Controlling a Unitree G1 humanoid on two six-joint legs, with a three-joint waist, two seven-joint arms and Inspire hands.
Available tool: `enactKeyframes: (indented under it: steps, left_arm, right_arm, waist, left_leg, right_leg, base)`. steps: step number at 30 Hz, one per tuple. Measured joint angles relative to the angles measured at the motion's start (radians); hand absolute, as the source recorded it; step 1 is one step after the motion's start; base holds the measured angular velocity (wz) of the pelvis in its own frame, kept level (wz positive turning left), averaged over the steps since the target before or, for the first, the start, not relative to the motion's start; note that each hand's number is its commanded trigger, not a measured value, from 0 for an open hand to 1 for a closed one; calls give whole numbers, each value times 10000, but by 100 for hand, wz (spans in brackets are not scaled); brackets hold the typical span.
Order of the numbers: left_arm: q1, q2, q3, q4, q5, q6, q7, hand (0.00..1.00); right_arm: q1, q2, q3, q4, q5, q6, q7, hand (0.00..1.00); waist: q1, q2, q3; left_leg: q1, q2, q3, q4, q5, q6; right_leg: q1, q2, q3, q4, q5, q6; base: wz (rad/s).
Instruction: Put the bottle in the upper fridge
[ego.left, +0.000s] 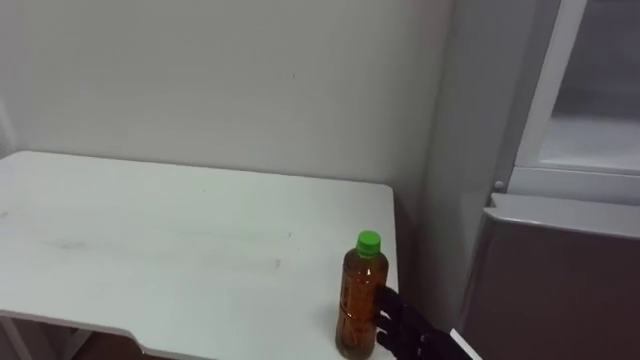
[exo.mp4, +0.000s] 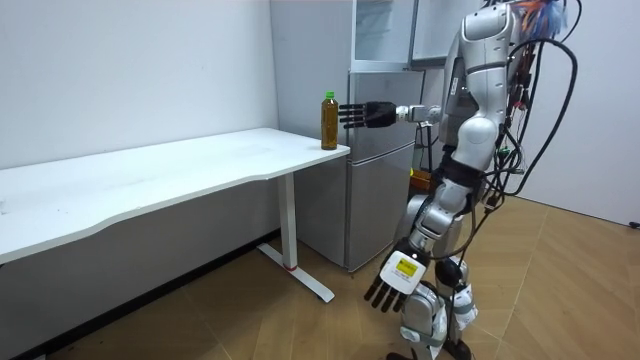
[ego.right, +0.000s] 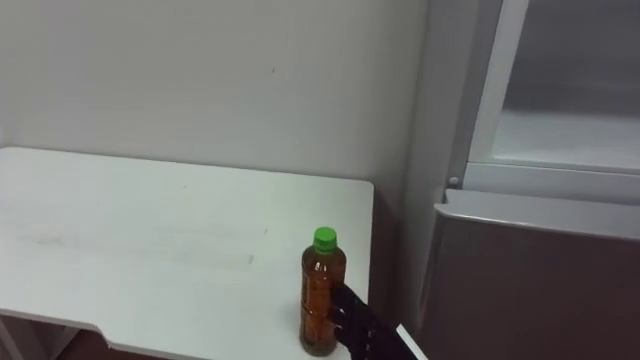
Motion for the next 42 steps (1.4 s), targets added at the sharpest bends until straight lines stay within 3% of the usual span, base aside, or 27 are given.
enactKeyframes:
  steps: [7,10,21,24,27,34,38,42]
  left_arm:
    - [1,122,-27,-183,107,195,180,0]
    - [-41,126,-30,-206,310,205,234,0]
    - [141,142,-62,-172,308,281,384,0]
    - [132,159,-33,-172,758,284,382,0]
    - [105,169,-59,-190,1000,289,385,0]
    - [43,317,-562,-278,1294,674,441,0]
    - [-52,329,-632,-447,1753,816,443,0]
    - [-97,327,-692,-585,1739,814,443,0]
  right_arm:
    - [-91,-172,-4,114,770,0,-766,0]
    - [-282,-442,2,427,1141,0,-915,0]
    - [-382,-648,0,529,1534,0,-1722,0]
    - [-471,-791,-4,526,1527,-1,-1904,0]
    - [-702,-808,-8,508,1526,-8,-2143,0]
    - [-1597,-824,18,590,1541,-36,-2937,0]
    - [-2531,-825,63,1753,1526,-131,-3171,0]
    - [-2907,-826,64,2090,1481,-208,-3211,0]
  waist:
    - [-12,-103,24]
    - [-16,-120,26]
    - [2,-174,54]
    - [10,-175,50]
    - [-14,-162,48]
    - [-27,-142,51]
    - [-10,-172,53]
    - [6,-175,61]
  left_leg:
    - [-116,6,-165,96,3,4]
    - [-309,4,-278,214,14,25]
    - [-670,-22,-401,250,119,86]
    - [-744,-26,-403,266,133,89]
    - [-969,-12,-429,408,133,89]
    - [-1231,-19,-607,550,166,109]
    - [-1359,-63,-779,595,213,113]
    - [-1504,-126,-896,607,279,126]
  right_leg:
    - [3,6,-166,-5,50,5]
    - [-95,-9,-284,-2,74,14]
    - [-445,-73,-426,154,98,6]
    - [-500,-80,-433,154,98,7]
    - [-656,-71,-458,179,109,-8]
    - [-789,-92,-771,187,141,-12]
    - [-827,-85,-812,211,142,-13]
    - [-950,-129,-973,294,142,-12]
  base:
    - [4]
    - [12]
    - [4]
    - [0]
    - [2]
    - [9]
    - [10]
    - [13]
